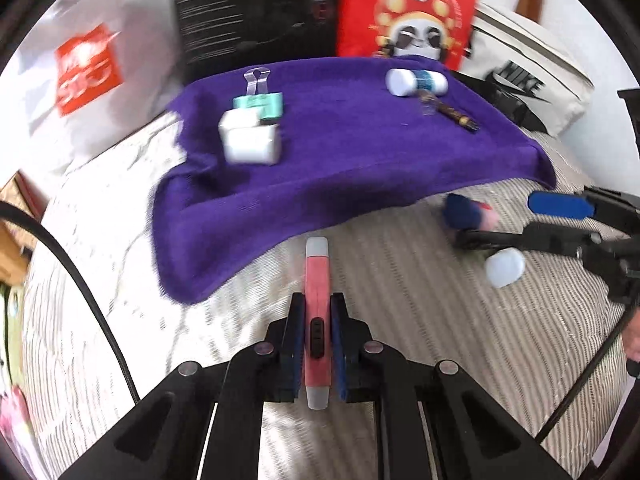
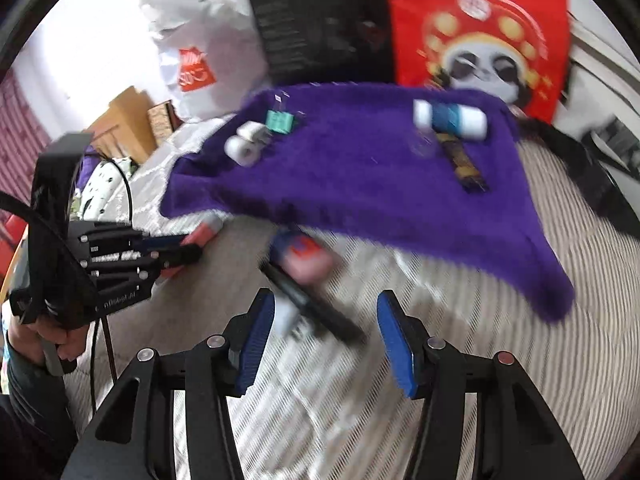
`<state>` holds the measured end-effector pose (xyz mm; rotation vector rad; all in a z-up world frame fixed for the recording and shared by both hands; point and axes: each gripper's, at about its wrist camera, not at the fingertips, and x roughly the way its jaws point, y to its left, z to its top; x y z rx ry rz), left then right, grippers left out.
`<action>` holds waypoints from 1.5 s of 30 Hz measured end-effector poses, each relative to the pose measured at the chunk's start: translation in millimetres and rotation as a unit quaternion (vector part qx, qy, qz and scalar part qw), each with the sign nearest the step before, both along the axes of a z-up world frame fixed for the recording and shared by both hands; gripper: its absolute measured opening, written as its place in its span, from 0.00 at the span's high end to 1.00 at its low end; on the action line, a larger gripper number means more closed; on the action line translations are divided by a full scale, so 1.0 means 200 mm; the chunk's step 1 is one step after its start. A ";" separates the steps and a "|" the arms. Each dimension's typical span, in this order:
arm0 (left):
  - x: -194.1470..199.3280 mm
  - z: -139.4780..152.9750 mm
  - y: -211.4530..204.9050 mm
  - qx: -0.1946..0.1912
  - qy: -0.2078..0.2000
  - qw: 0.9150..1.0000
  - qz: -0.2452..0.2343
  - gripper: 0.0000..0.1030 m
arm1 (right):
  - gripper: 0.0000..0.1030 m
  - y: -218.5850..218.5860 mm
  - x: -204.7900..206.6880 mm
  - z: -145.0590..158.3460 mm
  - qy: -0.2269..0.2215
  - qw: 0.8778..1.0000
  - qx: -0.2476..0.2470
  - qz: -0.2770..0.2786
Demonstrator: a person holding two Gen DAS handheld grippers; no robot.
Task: Organize rigid objects
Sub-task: 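Grasp the blue-lidded pink jar with the right gripper while the left holds the pen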
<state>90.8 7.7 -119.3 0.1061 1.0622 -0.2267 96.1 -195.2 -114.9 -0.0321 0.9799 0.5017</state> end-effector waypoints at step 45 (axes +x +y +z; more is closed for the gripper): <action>-0.06 -0.01 0.06 -0.036 -0.021 0.999 0.004 0.88 | 0.66 -0.13 0.08 -0.11 0.030 0.993 -0.064 -0.091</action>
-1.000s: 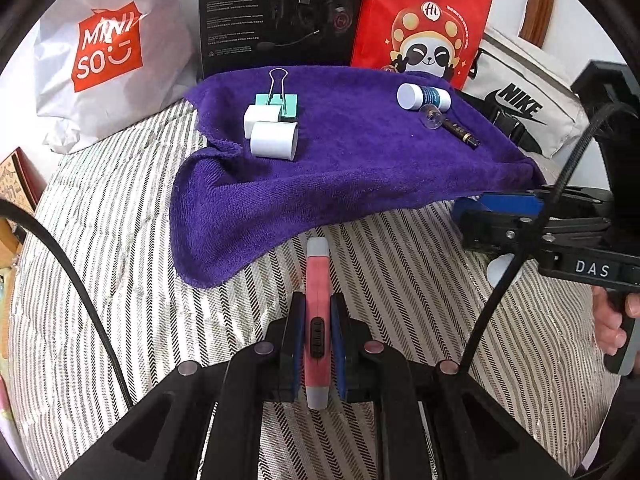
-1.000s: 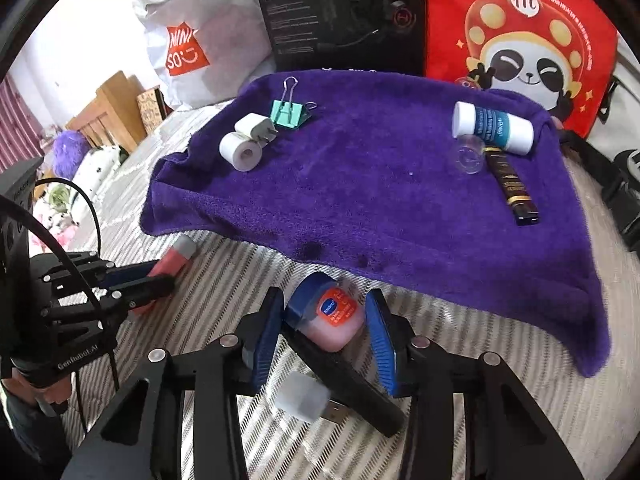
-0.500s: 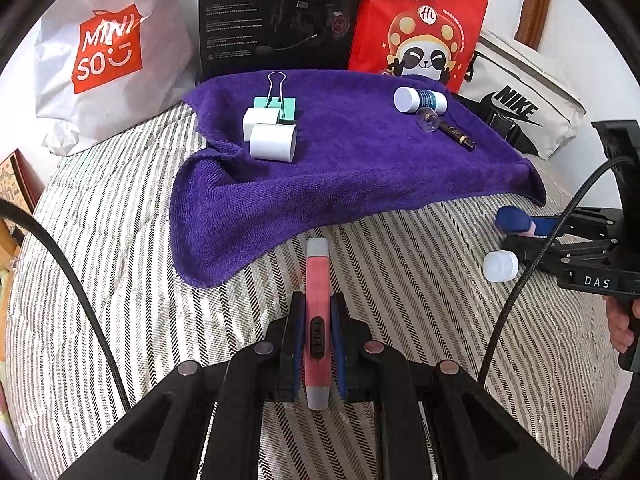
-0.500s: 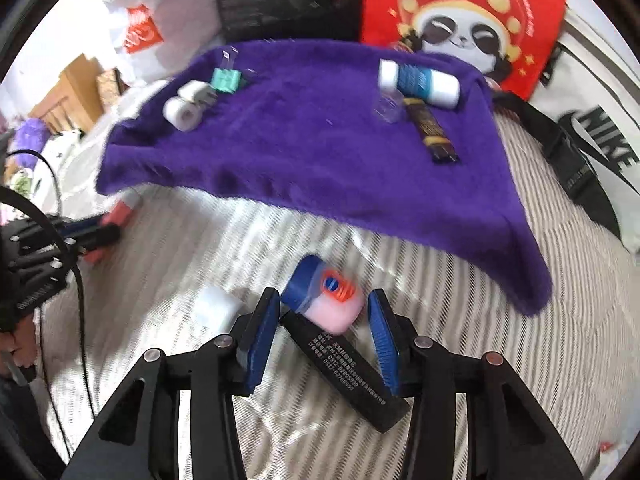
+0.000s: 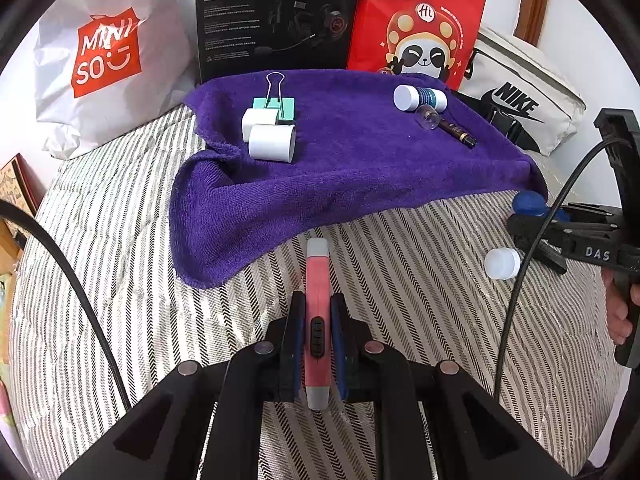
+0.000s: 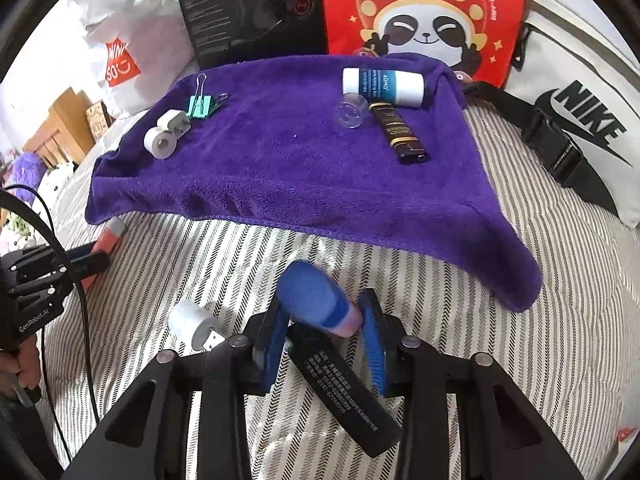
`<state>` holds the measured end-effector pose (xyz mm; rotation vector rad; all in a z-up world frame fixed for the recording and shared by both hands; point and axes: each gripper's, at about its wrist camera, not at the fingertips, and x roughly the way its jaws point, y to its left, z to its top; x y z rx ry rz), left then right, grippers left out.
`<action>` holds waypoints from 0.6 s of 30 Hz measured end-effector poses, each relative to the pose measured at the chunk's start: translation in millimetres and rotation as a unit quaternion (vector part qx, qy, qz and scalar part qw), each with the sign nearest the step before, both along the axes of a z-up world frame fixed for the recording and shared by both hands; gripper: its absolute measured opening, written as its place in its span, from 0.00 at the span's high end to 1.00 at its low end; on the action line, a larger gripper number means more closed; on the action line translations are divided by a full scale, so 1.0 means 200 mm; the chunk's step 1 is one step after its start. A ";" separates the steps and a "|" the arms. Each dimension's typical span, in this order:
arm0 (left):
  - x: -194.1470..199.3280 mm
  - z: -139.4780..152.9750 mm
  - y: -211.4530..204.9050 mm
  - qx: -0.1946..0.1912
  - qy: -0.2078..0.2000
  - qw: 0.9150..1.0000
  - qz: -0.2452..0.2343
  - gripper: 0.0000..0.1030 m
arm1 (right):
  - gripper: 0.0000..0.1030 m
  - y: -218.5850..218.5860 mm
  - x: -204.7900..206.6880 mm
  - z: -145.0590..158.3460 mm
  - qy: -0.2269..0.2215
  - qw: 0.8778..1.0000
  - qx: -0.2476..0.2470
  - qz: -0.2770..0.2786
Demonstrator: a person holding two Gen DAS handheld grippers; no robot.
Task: Organize rigid objects
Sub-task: 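Grasp the blue-lidded pink jar with the right gripper while the left holds the pen, then carry the pink pen and the pink jar over the purple towel with both grippers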
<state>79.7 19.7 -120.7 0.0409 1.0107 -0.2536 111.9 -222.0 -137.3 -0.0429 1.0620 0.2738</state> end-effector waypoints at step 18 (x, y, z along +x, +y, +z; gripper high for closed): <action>0.01 0.00 0.00 -0.004 0.006 1.000 0.005 0.88 | 0.77 -0.08 0.11 -0.02 -0.008 0.998 0.052 -0.025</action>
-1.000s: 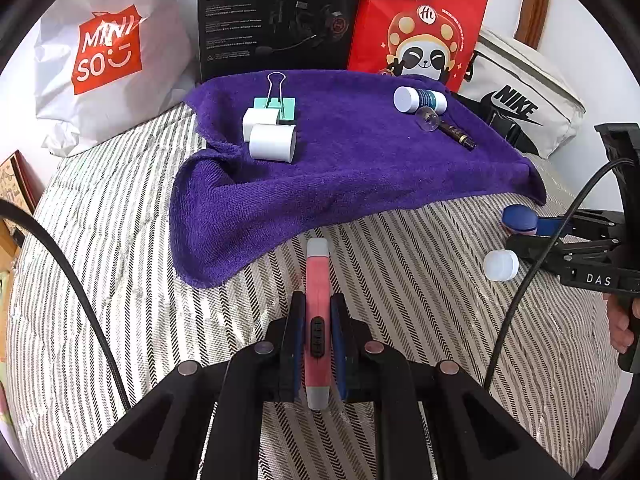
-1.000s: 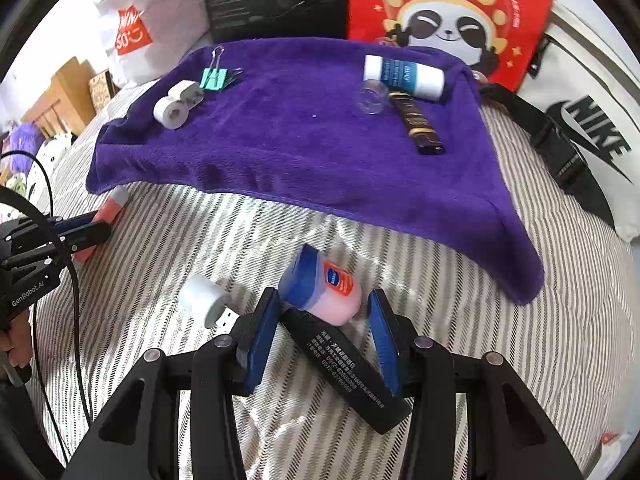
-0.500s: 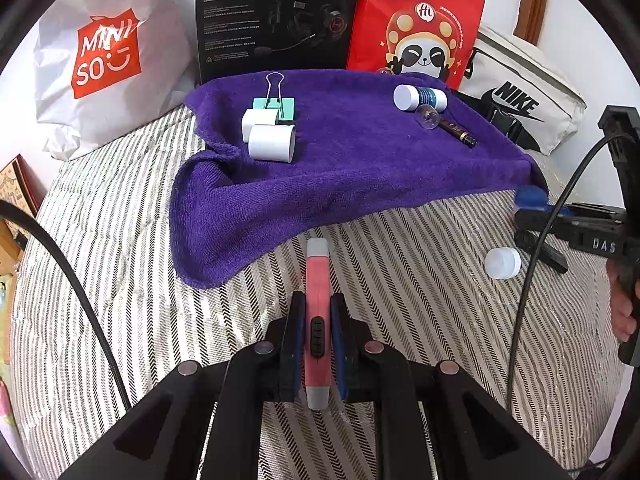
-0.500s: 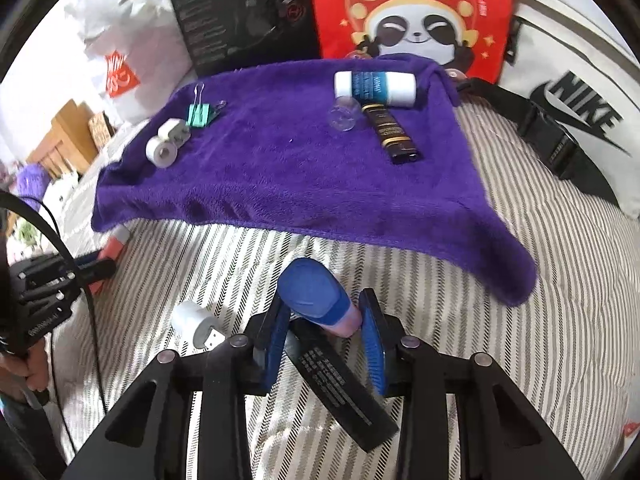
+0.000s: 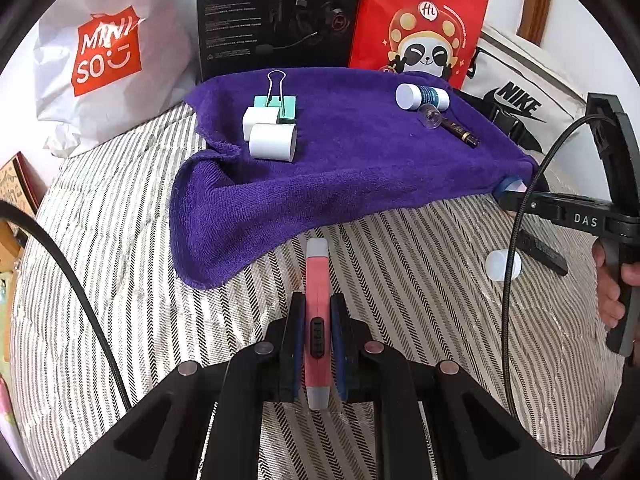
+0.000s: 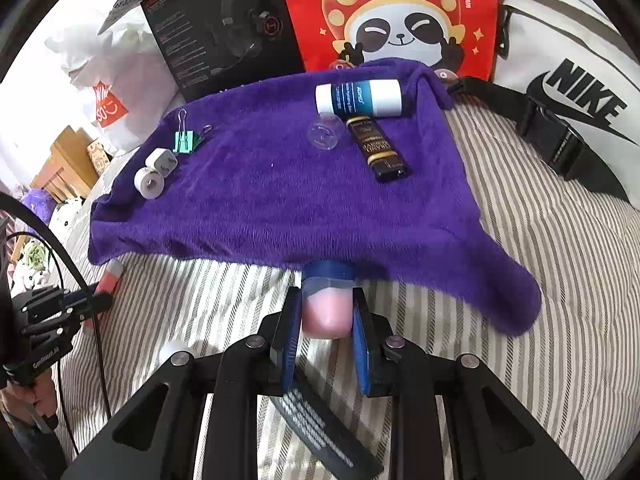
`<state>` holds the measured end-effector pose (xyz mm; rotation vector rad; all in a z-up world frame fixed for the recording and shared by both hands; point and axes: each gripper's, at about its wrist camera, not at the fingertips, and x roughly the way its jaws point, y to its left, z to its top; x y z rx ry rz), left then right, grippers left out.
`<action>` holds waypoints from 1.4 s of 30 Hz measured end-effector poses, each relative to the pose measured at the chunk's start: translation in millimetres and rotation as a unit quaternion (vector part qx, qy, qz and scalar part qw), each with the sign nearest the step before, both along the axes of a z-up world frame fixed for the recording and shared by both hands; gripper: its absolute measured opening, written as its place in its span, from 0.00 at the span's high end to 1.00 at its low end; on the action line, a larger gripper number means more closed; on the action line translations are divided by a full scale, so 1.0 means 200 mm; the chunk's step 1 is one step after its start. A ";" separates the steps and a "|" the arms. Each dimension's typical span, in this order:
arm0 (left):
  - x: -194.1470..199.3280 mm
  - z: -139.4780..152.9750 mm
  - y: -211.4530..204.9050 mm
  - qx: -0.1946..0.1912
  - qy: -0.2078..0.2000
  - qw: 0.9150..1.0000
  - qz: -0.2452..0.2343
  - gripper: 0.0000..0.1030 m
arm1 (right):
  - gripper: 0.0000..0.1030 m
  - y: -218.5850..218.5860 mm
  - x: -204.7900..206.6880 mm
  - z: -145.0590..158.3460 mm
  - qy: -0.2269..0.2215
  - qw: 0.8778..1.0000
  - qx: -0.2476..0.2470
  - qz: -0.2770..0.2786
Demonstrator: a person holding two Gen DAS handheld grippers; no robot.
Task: Organize rigid objects
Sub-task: 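Carry the pink pen and the pink jar over the purple towel with both grippers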
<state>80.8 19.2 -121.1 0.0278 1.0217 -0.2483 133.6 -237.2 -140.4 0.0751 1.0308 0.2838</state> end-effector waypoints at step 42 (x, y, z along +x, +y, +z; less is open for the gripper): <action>0.18 0.35 0.05 -0.023 -0.039 0.999 0.006 0.88 | 0.79 0.00 0.02 0.44 -0.084 0.994 -0.022 0.065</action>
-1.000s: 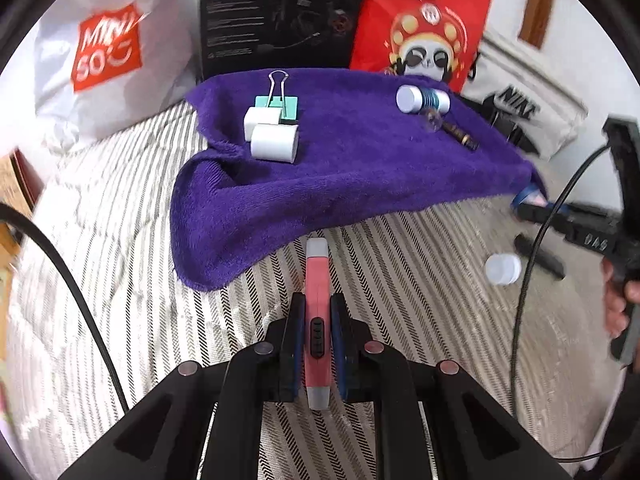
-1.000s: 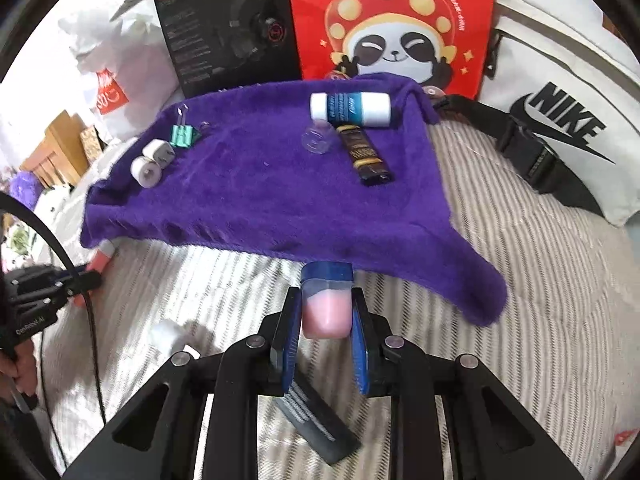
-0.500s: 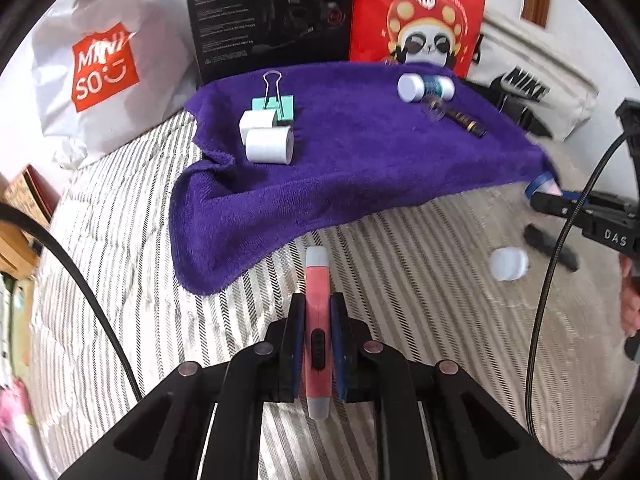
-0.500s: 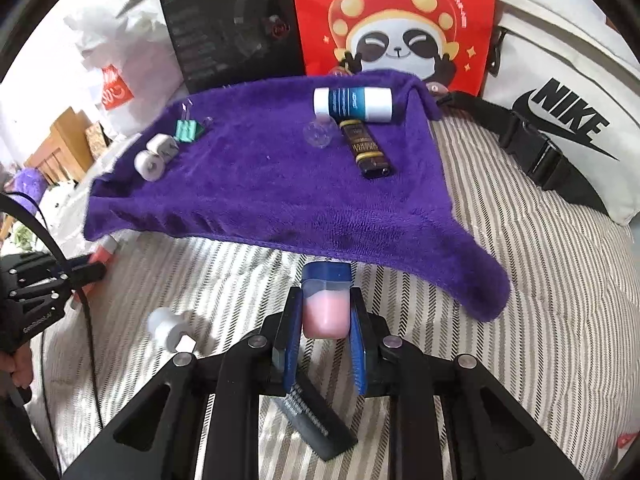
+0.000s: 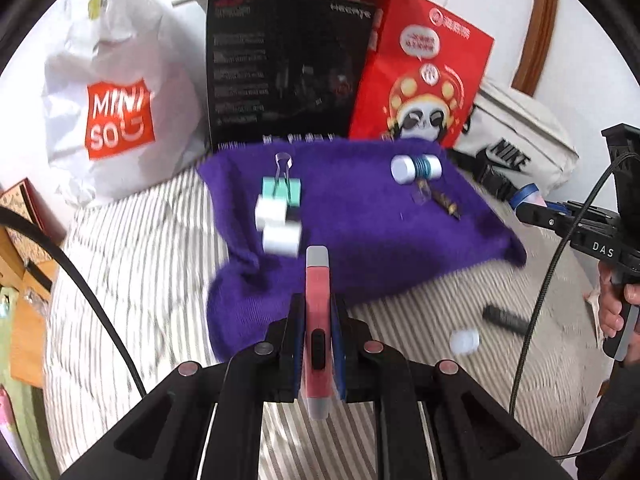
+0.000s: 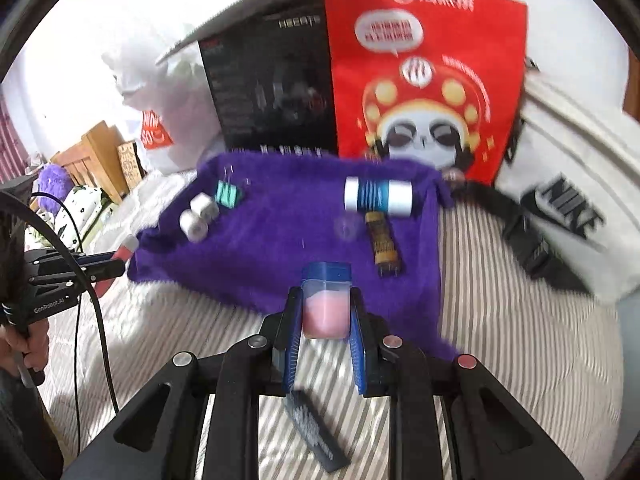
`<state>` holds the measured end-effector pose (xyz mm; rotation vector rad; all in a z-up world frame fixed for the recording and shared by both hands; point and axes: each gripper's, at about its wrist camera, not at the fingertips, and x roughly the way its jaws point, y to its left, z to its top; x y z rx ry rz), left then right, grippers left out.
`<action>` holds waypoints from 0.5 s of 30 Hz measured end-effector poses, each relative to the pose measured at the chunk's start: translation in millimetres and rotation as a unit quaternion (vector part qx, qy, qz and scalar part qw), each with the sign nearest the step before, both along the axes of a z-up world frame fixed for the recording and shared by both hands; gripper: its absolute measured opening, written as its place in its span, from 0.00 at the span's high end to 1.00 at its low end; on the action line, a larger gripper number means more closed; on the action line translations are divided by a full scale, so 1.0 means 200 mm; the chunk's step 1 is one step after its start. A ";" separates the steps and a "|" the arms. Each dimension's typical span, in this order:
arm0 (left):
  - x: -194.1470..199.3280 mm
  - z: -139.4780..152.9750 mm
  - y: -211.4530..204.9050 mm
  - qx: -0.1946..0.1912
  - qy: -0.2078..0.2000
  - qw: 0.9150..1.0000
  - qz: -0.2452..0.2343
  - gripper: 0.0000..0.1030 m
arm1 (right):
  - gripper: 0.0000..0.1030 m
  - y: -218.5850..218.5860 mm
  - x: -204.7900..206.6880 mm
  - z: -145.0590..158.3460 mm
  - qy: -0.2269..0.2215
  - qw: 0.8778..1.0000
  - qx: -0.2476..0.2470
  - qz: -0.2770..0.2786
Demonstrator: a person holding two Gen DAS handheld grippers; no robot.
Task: Organize rigid objects
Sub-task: 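Carry the pink pen and the pink jar over the purple towel with both grippers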
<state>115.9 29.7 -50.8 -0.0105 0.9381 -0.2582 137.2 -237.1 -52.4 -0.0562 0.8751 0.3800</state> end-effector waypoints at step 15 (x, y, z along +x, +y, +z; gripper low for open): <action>0.50 0.07 -0.06 -0.003 -0.008 1.000 -0.015 0.88 | 0.79 0.07 0.44 0.02 0.008 0.999 -0.005 0.042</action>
